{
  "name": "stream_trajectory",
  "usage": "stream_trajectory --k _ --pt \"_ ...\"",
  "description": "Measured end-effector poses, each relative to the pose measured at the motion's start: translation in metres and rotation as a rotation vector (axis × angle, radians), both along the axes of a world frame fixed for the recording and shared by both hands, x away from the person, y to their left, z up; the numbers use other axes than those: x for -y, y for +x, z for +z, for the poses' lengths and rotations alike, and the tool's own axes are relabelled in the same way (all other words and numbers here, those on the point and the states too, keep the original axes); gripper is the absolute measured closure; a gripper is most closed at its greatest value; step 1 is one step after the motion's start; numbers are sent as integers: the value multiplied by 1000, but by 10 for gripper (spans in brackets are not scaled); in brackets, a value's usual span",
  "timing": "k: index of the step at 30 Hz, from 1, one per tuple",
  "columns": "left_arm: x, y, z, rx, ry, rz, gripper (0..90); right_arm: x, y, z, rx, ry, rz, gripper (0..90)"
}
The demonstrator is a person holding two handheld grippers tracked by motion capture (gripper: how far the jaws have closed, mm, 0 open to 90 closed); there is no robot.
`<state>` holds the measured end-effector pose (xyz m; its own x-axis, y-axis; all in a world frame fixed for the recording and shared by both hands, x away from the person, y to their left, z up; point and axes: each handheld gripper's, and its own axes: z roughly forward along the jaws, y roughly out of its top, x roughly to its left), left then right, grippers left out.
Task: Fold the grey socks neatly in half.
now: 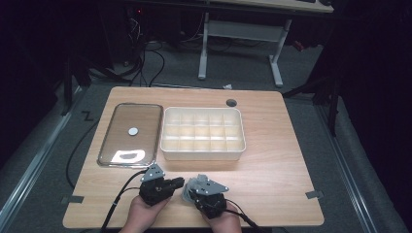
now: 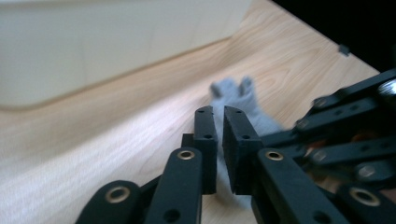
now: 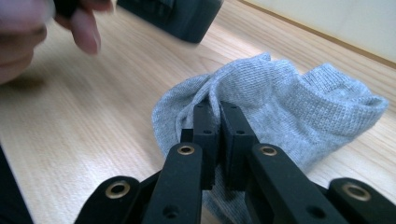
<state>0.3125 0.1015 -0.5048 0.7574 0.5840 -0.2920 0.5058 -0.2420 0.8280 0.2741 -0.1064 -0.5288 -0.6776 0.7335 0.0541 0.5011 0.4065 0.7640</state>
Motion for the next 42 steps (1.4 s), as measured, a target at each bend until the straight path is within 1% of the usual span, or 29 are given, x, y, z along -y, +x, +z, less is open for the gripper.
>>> stream_trajectory --k 2,6,8,9,10,12,14,16,18,20,22,23,24,25,26,28,29,30,31,34,35,36,37,38,39,40,42 --pt "4 -3 1 16 5 -11 862 -3 -1 -1 3 5 8 867" --pt "11 -5 -3 7 8 -28 876 -10 -3 -1 4 8 23 862" --pt "14 -5 -6 7 31 -30 884 -13 -3 -1 4 7 27 860" --pt "15 -4 -9 9 47 -21 890 -14 -4 -1 7 7 29 858" --pt "14 -2 -12 0 58 -13 895 -15 -4 -1 6 8 29 855" --pt "11 3 -18 -27 67 7 899 -15 -4 -1 5 11 29 841" --pt "9 6 -23 -52 63 15 900 -14 -4 -1 1 17 33 823" --pt "9 6 -25 -53 68 18 900 -14 -5 0 2 20 35 799" --pt "10 6 -25 -47 76 19 899 -13 -6 3 -7 29 38 776" --pt "10 6 -26 -50 77 14 899 -8 -10 12 24 52 33 782" --pt "10 6 -26 -51 76 12 899 0 -12 21 60 76 11 821" --pt "10 6 -26 -52 76 12 899 3 -13 24 67 74 -1 832" --pt "10 6 -26 -52 75 12 899 6 -12 25 63 64 -14 842" --pt "10 6 -26 -53 75 12 899 8 -11 24 60 43 -28 852" --pt "10 6 -26 -54 76 10 899 10 -9 20 47 36 -38 858" --pt "10 6 -26 -53 82 8 899 11 -7 11 10 28 -51 858" --pt "9 6 -26 -51 90 6 899 11 -6 6 -2 16 -47 858" --pt "8 6 -26 -47 99 7 899 10 -6 1 -8 16 -43 856" --pt "8 6 -25 -45 101 9 899 10 -6 0 1 27 -42 856" --pt "7 4 -22 -31 114 23 894 8 -6 1 -1 12 -37 857" --pt "7 1 -19 -28 102 21 879 8 -6 1 3 9 -35 857" --pt "8 -2 -13 -20 83 8 871 8 -6 0 4 8 -34 858" --pt "11 -7 -8 -3 69 -3 867 9 -6 0 4 10 -35 858" --pt "14 -11 -5 14 68 -16 865 9 -6 0 3 15 -36 858" --pt "17 -14 -4 28 82 -24 863 10 -6 -1 5 17 -33 858" --pt "19 -16 -5 28 98 -27 863 10 -6 -1 5 22 -34 858" --pt "20 -16 -14 -1 121 -20 868 10 -6 -1 6 22 -33 859"
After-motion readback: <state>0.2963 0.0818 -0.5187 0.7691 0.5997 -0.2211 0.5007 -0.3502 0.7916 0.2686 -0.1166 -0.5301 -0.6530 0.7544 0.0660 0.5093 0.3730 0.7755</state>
